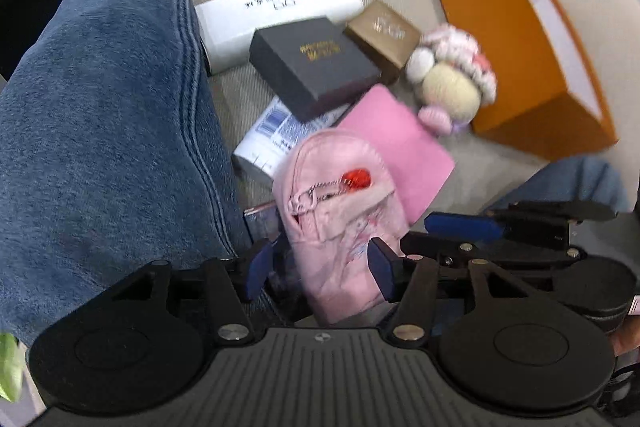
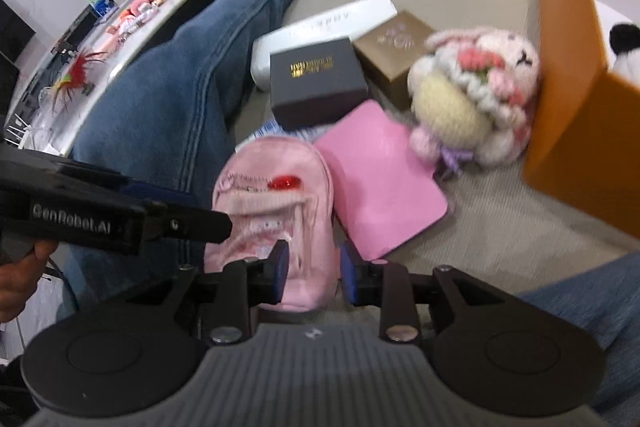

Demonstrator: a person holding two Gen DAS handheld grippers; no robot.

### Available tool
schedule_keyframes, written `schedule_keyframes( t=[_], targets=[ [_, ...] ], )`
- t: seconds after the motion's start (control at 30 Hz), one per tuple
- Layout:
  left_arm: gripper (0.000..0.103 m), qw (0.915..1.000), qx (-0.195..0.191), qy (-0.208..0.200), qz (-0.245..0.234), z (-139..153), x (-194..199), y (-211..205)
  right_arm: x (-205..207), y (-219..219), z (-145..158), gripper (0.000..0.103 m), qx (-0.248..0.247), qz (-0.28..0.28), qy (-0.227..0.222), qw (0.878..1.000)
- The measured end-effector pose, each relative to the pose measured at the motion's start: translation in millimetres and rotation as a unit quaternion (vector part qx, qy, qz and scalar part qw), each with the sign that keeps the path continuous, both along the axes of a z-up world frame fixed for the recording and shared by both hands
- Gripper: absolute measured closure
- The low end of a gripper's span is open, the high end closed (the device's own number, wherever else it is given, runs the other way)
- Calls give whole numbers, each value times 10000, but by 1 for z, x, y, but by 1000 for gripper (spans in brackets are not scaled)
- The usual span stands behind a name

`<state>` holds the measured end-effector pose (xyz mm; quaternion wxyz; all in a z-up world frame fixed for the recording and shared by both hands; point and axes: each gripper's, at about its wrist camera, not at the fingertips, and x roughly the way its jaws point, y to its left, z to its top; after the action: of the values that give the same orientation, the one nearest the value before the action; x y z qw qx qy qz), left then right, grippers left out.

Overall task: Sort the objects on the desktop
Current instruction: 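Grasp the pink pouch with red heart charm with the left tool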

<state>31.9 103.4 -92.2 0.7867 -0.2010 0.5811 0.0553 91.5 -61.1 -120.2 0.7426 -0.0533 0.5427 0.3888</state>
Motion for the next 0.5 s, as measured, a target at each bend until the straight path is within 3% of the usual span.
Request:
schedule_keyframes(
  t=[0.2,0.33,0.4,0.5],
  targets=[
    [39,9999,85,95,-115,-15,4,-7,2,5,-19,88,-464,-123,-100,9988],
    [43,9999,-71,-68,-34,-21,7,-7,6,4,-25,88,-512,-147,-53,9986],
    [56,9997,-168,-158,38,-22,8,-7,6,3,-25,88,-504,-137,-56,9986],
    [67,9996,-140,-237,80,-19,6,-6,4,1,-21,87,-475,-147,-88,9987]
  ],
)
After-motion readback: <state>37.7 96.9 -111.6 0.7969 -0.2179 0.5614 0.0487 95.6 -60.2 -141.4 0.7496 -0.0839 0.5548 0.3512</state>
